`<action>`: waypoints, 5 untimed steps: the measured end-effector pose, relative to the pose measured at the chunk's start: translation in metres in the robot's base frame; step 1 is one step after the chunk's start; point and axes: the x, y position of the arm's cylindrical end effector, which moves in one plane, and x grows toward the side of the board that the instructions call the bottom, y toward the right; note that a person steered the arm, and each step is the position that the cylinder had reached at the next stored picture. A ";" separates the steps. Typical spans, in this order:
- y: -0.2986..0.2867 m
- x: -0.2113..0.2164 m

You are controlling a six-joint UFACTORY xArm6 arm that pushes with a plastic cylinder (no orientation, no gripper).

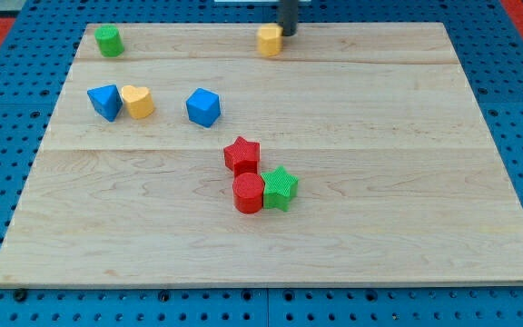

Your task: Push the blue triangle to the center

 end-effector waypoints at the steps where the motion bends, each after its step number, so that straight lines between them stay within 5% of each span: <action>1: -0.013 0.012; 3: 0.002 0.015; 5: 0.166 0.030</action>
